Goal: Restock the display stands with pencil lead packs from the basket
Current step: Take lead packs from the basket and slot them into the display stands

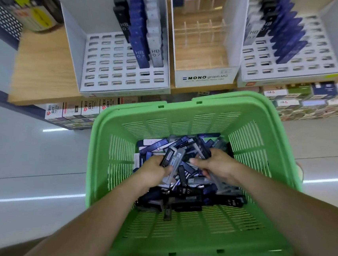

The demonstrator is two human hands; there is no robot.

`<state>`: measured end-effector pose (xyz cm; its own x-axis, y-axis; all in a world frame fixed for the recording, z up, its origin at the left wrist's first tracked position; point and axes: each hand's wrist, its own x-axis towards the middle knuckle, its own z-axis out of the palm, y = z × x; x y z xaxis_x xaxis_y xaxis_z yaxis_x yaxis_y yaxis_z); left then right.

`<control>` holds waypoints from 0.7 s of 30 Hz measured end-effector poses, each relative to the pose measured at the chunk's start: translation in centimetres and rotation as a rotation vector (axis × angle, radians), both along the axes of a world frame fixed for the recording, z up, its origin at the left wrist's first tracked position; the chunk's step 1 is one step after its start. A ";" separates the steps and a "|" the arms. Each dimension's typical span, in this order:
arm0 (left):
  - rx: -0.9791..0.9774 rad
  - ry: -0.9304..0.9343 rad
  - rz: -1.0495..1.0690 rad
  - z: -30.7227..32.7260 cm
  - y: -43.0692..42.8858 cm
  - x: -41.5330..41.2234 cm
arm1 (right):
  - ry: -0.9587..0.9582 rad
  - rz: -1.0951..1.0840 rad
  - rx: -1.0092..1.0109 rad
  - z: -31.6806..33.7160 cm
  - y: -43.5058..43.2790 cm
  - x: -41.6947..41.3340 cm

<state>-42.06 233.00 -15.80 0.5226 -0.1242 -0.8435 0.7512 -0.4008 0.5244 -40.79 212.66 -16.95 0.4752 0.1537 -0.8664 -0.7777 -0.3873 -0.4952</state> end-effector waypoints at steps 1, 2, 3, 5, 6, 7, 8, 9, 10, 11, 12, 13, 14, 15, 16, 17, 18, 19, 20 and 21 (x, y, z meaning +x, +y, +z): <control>-0.072 0.019 0.086 0.8 -0.5 -0.1 | 0.023 -0.096 0.039 0.6 0.6 -0.4; -0.123 0.025 0.160 1.5 -1.0 -0.1 | 0.050 -0.202 0.079 1.2 1.3 -0.8; -0.157 0.019 0.220 2.2 -1.5 -0.3 | 0.072 -0.302 0.121 1.8 2.0 -1.0; -0.181 -0.037 0.276 3.5 -2.3 -0.5 | 0.080 -0.431 0.209 3.3 3.4 -1.3; -0.182 -0.082 0.277 4.3 -2.7 -0.7 | 0.076 -0.487 0.266 3.9 3.8 -1.5; -0.182 -0.128 0.275 4.9 -2.9 -0.7 | 0.074 -0.548 0.330 4.5 4.1 -1.7; -0.178 -0.176 0.265 5.7 -3.0 -0.8 | 0.075 -0.606 0.393 5.1 4.2 -1.8; -0.175 -0.224 0.247 6.6 -3.0 -0.8 | 0.074 -0.649 0.444 5.8 4.3 -1.8; -0.166 -0.269 0.220 7.5 -3.0 -0.7 | 0.070 -0.679 0.483 6.4 4.3 -1.9; -0.153 -0.314 0.186 8.6 -3.0 -0.5 | 0.061 -0.700 0.516 7.2 4.3 -2.0; -0.131 -0.362 0.151 9.6 -2.9 -0.3 | 0.050 -0.712 0.540 8.0 4.3 -2.1; -0.099 -0.406 0.128 10.5 -2.9 -0.1 | 0.037 -0.715 0.554 8.9 4.2 -2.1; -0.068 -0.436 0.127 11.4 -2.9 0.2 | 0.026 -0.713 0.564 9.7 4.0 -2.1; -0.055 -0.447 0.149 12.3 -2.9 0.4 | 0.015 -0.712 0.578 10.6 3.8 -2.0; -0.059 -0.439 0.171 13.3 -3.0 0.6 | 0.006 -0.714 0.599 11.4 3.6 -1.9; -0.072 -0.434 0.184 14.3 -3.1 0.7 | -0.003 -0.716 0.624 12.3 3.4 -1.7; -0.082 -0.438 0.188 15.2 -3.1 0.9 | -0.014 -0.715 0.648 13.2 3.2 -1.5; -0.092 -0.456 0.195 16.0 -3.0 1.0 | -0.027 -0.708 0.663 14.0 3.1 -1.2; -0.099 -0.479 0.210 16.8 -3.0 1.1 | -0.041 -0.698 0.671 14.9 3.1 -1.1; -0.107 -0.496 0.229 17.8 -2.9 1.2 | -0.052 -0.691 0.675 15.7 3.1 -0.9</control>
<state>-40.83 230.10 1.99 0.8777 -0.0323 -0.4780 0.4653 -0.1810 0.8665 -41.69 215.75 -1.25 0.6830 0.2834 -0.6731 -0.6975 0.5264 -0.4862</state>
